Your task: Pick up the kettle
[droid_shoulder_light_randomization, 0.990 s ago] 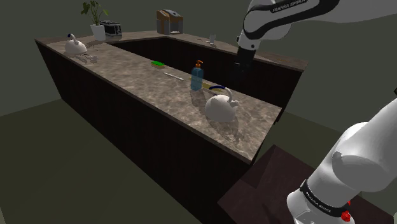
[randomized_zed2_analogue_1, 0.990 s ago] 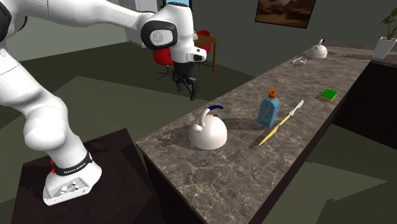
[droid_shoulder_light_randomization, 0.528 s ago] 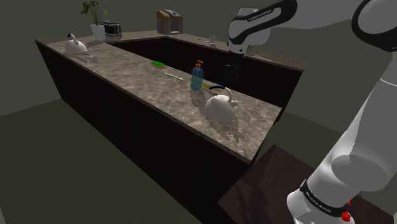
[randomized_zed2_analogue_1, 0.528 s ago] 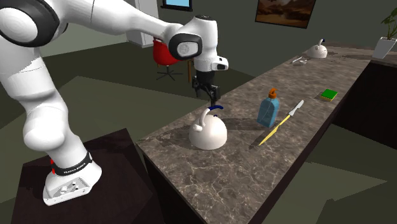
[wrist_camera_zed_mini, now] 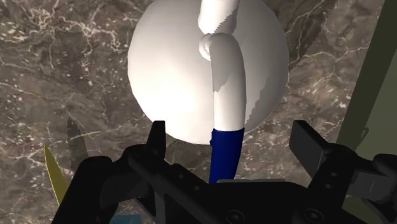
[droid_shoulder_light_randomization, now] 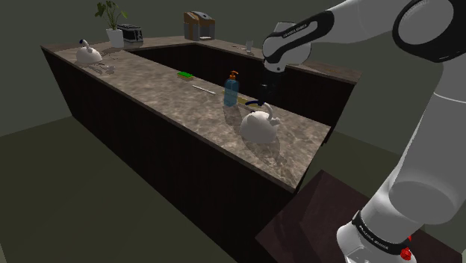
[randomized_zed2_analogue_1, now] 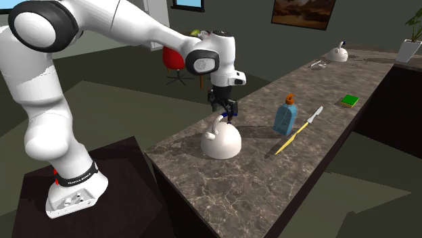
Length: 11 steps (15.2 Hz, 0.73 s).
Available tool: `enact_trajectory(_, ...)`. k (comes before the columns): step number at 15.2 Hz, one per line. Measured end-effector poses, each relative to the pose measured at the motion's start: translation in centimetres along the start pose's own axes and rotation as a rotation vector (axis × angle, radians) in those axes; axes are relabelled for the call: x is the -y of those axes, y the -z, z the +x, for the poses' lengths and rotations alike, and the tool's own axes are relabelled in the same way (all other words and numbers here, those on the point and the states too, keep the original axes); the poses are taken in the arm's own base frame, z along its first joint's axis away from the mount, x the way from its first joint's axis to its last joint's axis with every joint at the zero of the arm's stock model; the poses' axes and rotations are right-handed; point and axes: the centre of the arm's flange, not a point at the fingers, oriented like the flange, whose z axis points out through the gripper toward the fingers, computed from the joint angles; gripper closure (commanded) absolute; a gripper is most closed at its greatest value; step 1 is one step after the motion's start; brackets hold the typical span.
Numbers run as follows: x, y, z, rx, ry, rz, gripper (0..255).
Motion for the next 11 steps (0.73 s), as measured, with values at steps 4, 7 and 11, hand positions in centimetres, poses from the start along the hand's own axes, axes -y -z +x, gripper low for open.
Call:
enact_trajectory(4,0.07,-0.59,-0.08,0.000,0.000,0.000,255)
enact_trajectory(7,0.06,-0.58,-0.08,-0.001,0.000,0.000,255)
enact_trajectory(11,0.06,-0.58,-0.07,-0.001,0.000,-0.001,255)
